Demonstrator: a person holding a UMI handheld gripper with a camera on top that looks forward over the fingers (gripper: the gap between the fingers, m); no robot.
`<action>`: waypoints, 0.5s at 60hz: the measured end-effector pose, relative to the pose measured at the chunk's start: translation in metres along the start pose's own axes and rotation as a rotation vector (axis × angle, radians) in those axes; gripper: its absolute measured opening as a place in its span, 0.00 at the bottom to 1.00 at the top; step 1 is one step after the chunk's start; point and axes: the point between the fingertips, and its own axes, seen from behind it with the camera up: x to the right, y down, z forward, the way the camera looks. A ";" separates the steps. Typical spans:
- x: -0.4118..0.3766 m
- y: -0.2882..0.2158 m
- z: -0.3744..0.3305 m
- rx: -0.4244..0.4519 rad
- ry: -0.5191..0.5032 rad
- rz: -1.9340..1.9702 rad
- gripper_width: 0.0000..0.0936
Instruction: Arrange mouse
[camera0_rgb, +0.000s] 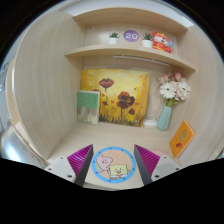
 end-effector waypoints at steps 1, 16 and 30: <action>0.002 0.006 0.002 -0.012 0.002 0.000 0.87; 0.084 0.126 0.031 -0.173 0.103 0.036 0.87; 0.173 0.202 0.060 -0.306 0.194 0.094 0.87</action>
